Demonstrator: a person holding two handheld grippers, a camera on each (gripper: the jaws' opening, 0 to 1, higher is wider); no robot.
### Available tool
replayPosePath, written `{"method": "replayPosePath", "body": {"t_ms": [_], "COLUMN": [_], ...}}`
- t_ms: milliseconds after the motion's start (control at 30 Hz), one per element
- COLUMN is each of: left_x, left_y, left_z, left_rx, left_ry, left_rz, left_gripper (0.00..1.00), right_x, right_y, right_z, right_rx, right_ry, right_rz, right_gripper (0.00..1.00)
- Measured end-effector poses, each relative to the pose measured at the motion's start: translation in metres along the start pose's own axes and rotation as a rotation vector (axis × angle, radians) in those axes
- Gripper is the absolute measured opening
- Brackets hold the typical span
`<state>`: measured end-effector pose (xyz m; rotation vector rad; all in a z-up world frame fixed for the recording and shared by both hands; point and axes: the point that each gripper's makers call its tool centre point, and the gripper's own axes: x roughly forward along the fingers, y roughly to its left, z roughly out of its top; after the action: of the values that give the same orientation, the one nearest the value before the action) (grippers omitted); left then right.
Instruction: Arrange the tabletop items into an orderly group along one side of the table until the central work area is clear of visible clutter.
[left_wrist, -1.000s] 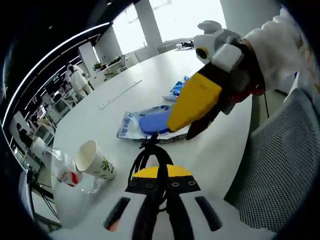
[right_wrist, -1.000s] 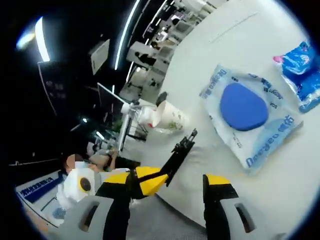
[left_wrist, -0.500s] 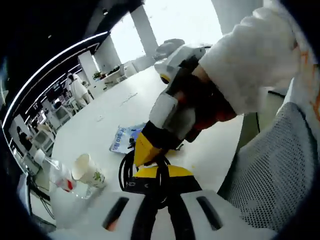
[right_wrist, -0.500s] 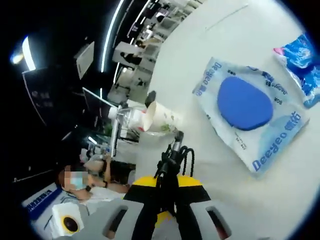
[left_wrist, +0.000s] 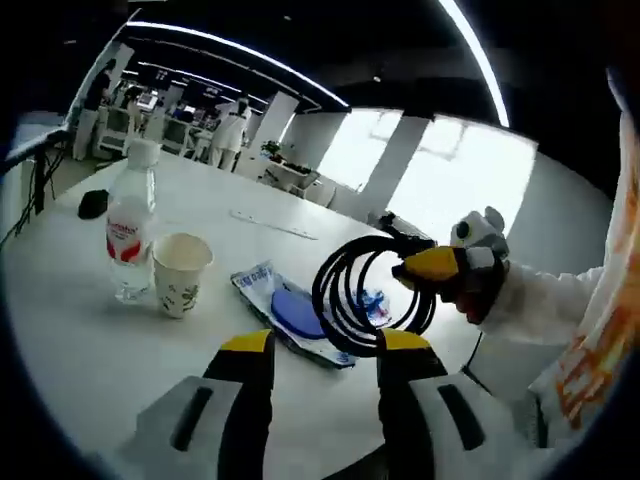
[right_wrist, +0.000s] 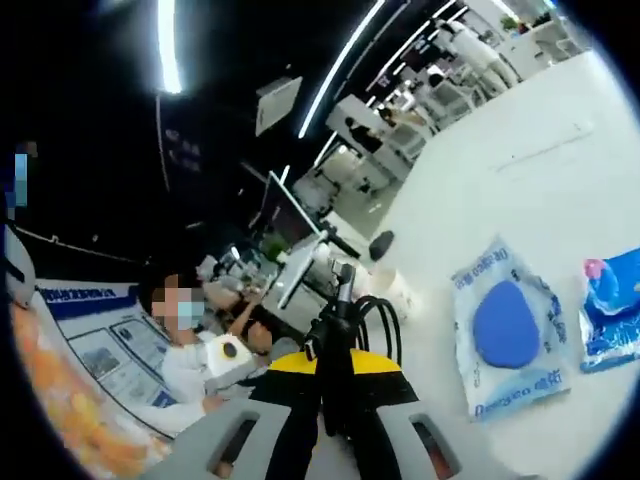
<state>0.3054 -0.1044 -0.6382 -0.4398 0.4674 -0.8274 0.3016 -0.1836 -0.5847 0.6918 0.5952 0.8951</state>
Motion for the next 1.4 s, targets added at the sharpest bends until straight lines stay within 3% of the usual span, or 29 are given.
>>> {"method": "replayPosePath", "body": {"t_ms": [67, 133, 267, 333, 400, 500, 533, 600, 700, 733, 800, 833, 867, 900, 933, 967, 1000, 1033, 1167, 1267, 1367, 1400], "left_x": [0.008, 0.014, 0.016, 0.014, 0.012, 0.008, 0.006, 0.008, 0.016, 0.02, 0.021, 0.02, 0.021, 0.024, 0.022, 0.022, 0.023, 0.023, 0.026, 0.036, 0.043, 0.046], "left_y": [-0.01, -0.02, -0.052, -0.058, -0.063, -0.077, -0.084, -0.084, -0.087, -0.087, -0.091, -0.094, -0.088, -0.08, -0.083, -0.079, -0.077, -0.078, -0.08, -0.079, -0.081, -0.083], "left_z": [-0.008, -0.016, -0.016, -0.01, -0.006, 0.001, 0.009, 0.021, 0.029, 0.026, 0.015, 0.008, 0.001, -0.005, -0.006, -0.011, -0.011, -0.01, -0.013, -0.026, -0.039, -0.048], "left_rx": [0.014, 0.029, -0.15, -0.196, -0.2, -0.114, -0.111, -0.204, -0.279, -0.264, -0.226, -0.222, -0.224, -0.21, -0.253, -0.303, -0.338, -0.325, -0.284, -0.367, -0.377, -0.343], "left_ry": [0.044, 0.077, 0.043, -0.002, -0.019, -0.043, -0.078, -0.118, -0.147, -0.132, -0.072, -0.042, -0.008, 0.008, 0.019, 0.053, 0.059, 0.051, 0.062, 0.108, 0.154, 0.197], "left_rz": [-0.06, -0.122, -0.28, -0.32, -0.35, -0.419, -0.457, -0.485, -0.513, -0.509, -0.529, -0.547, -0.511, -0.474, -0.491, -0.469, -0.459, -0.459, -0.408, -0.351, -0.319, -0.301], "left_gripper": [0.42, 0.39, 0.3, 0.3, 0.37, 0.59, 0.69, 0.81, 0.83, 0.79, 0.61, 0.42, 0.32, 0.27, 0.21, 0.15, 0.11, 0.09, 0.06, 0.05, 0.05, 0.05], "right_x": [-0.002, -0.003, -0.01, -0.016, -0.022, -0.029, -0.032, -0.034, -0.036, -0.035, -0.031, -0.029, -0.03, -0.03, -0.031, -0.031, -0.032, -0.034, -0.042, -0.048, -0.059, -0.063], "right_y": [0.014, 0.025, 0.046, 0.051, 0.055, 0.055, 0.057, 0.061, 0.073, 0.074, 0.07, 0.062, 0.059, 0.051, 0.041, 0.027, 0.02, 0.012, -0.026, -0.045, -0.064, -0.069], "right_z": [-0.003, -0.005, 0.007, 0.012, 0.015, 0.016, 0.015, 0.014, 0.013, 0.012, 0.011, 0.01, 0.01, 0.015, 0.01, 0.007, 0.005, 0.001, -0.013, -0.029, -0.042, -0.046], "right_rx": [-0.073, -0.071, -0.005, -0.004, -0.008, -0.003, 0.003, 0.024, 0.044, 0.042, 0.038, 0.035, 0.037, 0.054, 0.064, 0.053, 0.018, 0.026, 0.117, 0.158, 0.205, 0.202], "right_ry": [0.013, 0.005, -0.082, -0.104, -0.11, -0.105, -0.104, -0.107, -0.111, -0.112, -0.116, -0.118, -0.13, -0.16, -0.138, -0.133, -0.132, -0.132, -0.134, -0.12, -0.086, -0.075], "right_rz": [0.057, 0.103, 0.211, 0.244, 0.268, 0.298, 0.312, 0.345, 0.408, 0.41, 0.38, 0.346, 0.334, 0.302, 0.254, 0.181, 0.146, 0.1, -0.079, -0.166, -0.236, -0.261], "right_gripper": [0.05, 0.05, 0.05, 0.05, 0.05, 0.05, 0.05, 0.05, 0.05, 0.05, 0.05, 0.05, 0.05, 0.05, 0.05, 0.05, 0.05, 0.05, 0.05, 0.05, 0.04, 0.04]}}
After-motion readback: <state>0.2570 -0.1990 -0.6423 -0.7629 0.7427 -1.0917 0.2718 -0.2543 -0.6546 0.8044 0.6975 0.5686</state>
